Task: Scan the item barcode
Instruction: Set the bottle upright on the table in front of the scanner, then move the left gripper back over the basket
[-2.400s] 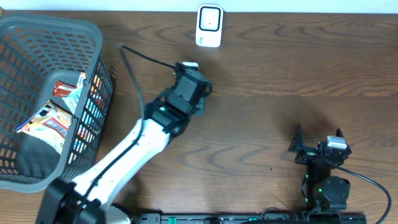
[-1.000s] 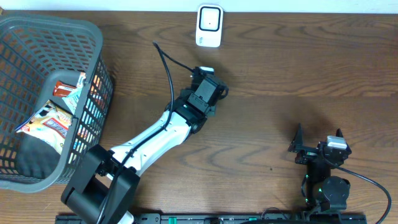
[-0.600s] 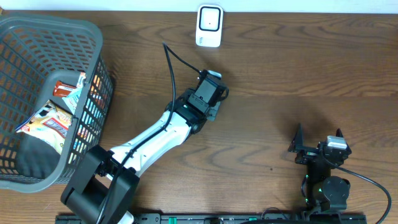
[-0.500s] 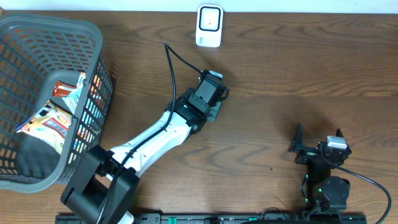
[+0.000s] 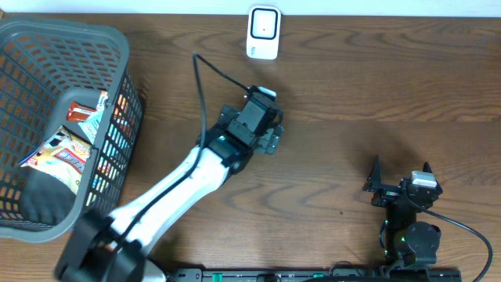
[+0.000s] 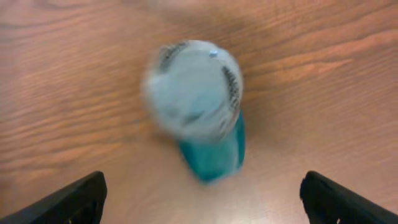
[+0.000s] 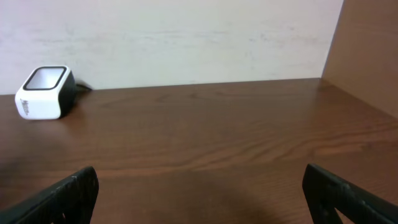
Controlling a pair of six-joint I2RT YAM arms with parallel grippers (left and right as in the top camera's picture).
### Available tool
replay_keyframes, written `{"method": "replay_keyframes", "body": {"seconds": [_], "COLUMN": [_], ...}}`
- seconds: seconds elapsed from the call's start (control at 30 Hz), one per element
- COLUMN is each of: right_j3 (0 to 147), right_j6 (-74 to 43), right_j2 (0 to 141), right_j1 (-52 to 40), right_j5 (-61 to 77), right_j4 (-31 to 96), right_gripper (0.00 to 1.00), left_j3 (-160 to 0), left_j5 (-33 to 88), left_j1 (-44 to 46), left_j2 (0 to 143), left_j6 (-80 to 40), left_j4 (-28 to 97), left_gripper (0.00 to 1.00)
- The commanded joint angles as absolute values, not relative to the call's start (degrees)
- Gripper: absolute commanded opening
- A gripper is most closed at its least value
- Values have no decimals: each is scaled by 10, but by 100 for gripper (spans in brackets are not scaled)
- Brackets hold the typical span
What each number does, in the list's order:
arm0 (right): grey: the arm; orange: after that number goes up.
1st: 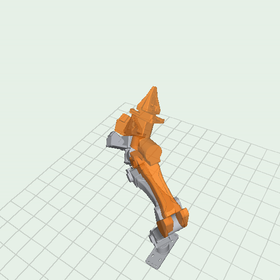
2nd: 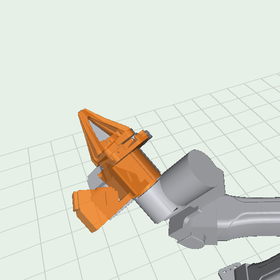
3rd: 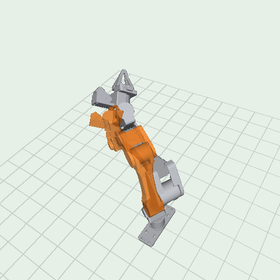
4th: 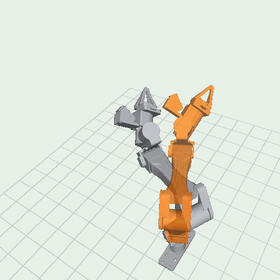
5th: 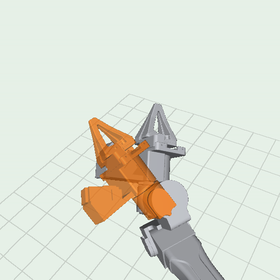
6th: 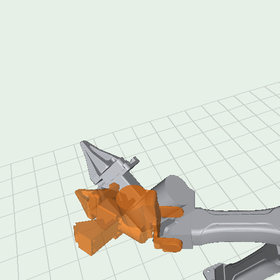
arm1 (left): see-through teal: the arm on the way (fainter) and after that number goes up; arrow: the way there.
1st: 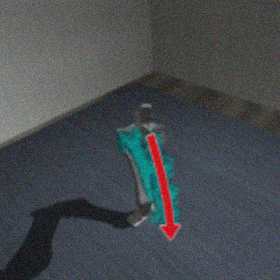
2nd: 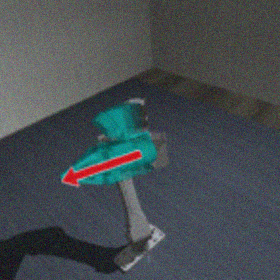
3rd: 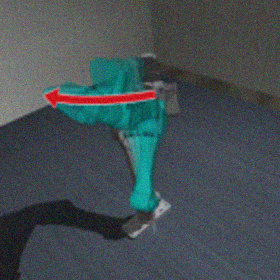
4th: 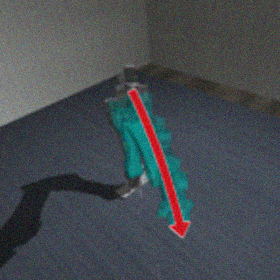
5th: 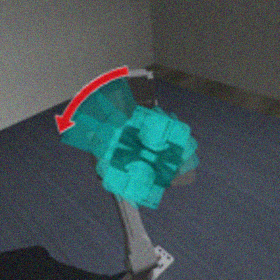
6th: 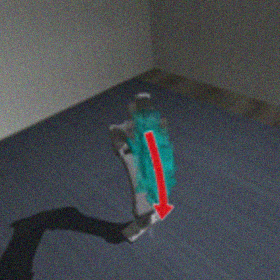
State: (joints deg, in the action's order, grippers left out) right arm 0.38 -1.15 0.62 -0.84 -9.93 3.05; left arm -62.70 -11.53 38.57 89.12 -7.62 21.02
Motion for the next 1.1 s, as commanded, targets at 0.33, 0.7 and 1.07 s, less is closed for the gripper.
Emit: {"method": "replay_keyframes", "body": {"seconds": [0.33, 0.7, 1.07], "right_j3": [3, 3, 3], "right_j6": [-6, -6, -6], "right_j2": [3, 3, 3], "right_j1": [-4, -4, -4], "right_j5": [-99, -99, -99], "right_j4": [32, 32, 32], "right_gripper": [99, 99, 99], "left_j3": [-630, -630, -630], "left_j5": [-181, -195, -243], "left_j1": [366, 338, 264], "left_j2": [619, 490, 471], "left_j6": [-167, -188, -201], "left_j4": [334, 370, 440], "left_gripper": [98, 98, 98]}}
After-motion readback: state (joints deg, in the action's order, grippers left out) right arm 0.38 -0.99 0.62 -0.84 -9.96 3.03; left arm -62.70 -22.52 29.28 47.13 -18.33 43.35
